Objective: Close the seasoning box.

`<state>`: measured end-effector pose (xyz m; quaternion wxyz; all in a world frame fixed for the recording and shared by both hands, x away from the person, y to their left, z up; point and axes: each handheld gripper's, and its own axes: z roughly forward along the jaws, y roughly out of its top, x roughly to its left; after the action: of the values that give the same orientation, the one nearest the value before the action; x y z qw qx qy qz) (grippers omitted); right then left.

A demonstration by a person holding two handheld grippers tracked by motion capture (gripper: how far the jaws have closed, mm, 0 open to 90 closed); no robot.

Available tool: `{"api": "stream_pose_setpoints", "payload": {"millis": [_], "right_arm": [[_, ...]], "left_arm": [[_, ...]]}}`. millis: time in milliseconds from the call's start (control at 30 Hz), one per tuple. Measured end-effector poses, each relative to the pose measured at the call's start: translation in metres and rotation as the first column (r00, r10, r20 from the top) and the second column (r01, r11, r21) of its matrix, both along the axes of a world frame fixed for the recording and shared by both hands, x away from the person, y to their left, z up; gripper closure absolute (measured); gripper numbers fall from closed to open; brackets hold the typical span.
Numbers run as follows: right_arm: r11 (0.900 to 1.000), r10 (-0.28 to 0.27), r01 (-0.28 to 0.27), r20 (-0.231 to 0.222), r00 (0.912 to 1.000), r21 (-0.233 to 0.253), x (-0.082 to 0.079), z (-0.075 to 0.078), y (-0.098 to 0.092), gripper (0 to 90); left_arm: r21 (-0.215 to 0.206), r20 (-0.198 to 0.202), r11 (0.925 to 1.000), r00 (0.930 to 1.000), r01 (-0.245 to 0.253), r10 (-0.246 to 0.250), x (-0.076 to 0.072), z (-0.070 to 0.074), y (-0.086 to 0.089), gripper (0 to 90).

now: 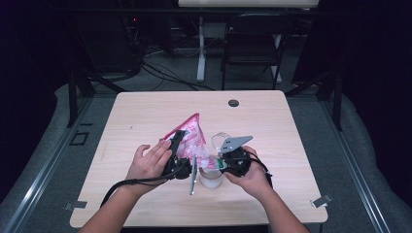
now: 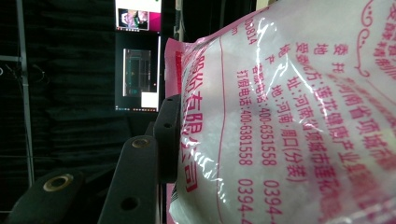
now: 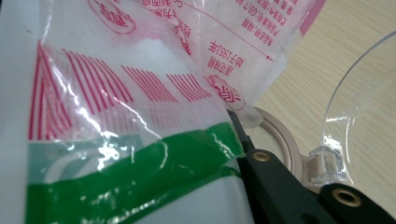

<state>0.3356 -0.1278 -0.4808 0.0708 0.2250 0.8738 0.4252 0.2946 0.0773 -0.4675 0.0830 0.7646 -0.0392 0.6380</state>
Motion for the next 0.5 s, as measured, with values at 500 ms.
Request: {"api": "stream_pose_setpoints", "payload": {"millis": [500], "right_arm": [[1.000, 0.001, -0.001, -0.007, 1.0000, -0.014, 0.0002, -0.0041, 0.0033, 90.0]], "left_arm": [[-0.001, -0.009, 1.0000, 1.0000, -0.002, 0.002, -0.0007, -0.0034, 0.0016, 62.0]]}}
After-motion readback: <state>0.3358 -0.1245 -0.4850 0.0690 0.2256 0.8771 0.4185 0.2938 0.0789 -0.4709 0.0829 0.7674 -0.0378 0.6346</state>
